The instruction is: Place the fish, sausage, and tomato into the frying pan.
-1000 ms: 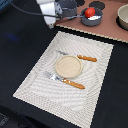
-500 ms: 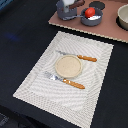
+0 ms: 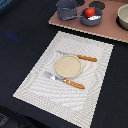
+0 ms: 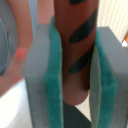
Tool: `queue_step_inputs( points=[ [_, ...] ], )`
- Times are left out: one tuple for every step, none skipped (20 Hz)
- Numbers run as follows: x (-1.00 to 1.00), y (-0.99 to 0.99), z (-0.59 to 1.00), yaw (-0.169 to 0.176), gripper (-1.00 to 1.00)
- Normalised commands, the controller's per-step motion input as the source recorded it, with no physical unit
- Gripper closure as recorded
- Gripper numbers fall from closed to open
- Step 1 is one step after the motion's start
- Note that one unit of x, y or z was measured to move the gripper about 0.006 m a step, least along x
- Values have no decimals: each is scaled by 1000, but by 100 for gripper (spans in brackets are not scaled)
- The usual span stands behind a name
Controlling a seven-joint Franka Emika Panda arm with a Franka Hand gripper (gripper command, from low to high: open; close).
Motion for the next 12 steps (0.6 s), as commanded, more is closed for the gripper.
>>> queue_step_inputs(
  points=[
    [889, 437, 0, 0, 100],
    [763, 369, 0, -1, 100],
    [586, 277, -66, -10, 100],
    [394, 157, -151, -14, 100],
    [377, 189, -169, -17, 100],
    [449, 257, -134, -13, 100],
    [454, 283, -140, -10, 100],
    [446, 309, -129, -7, 100],
    [400, 323, -117, 0, 100],
    [331, 371, -109, 0, 100],
    [349, 397, -91, 0, 100],
    [380, 380, -111, 0, 100]
  ],
)
